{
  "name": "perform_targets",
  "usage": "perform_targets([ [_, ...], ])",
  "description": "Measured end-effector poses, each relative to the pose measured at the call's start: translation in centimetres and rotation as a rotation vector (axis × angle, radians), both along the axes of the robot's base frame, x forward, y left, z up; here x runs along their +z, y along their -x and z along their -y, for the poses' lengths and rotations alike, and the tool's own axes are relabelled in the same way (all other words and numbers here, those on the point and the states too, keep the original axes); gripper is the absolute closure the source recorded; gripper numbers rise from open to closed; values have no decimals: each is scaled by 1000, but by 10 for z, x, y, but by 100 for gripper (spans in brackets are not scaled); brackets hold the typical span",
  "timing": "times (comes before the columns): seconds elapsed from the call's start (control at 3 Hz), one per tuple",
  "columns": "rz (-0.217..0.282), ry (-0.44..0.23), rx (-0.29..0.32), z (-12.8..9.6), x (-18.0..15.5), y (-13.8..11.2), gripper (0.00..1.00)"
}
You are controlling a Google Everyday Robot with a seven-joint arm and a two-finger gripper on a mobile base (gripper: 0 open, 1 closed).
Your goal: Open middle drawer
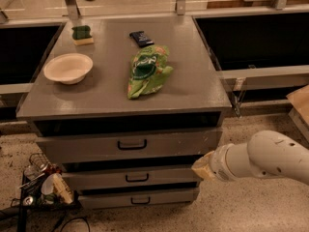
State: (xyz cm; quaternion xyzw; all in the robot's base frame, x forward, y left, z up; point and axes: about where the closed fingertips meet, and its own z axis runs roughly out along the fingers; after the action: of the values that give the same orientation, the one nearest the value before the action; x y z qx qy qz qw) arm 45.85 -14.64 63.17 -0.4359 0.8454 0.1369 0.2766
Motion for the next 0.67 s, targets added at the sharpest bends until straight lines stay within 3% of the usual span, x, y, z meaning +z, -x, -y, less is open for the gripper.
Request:
perform_targets([
  [0.67,-41,-74,-22,-19,-36,-3,100],
])
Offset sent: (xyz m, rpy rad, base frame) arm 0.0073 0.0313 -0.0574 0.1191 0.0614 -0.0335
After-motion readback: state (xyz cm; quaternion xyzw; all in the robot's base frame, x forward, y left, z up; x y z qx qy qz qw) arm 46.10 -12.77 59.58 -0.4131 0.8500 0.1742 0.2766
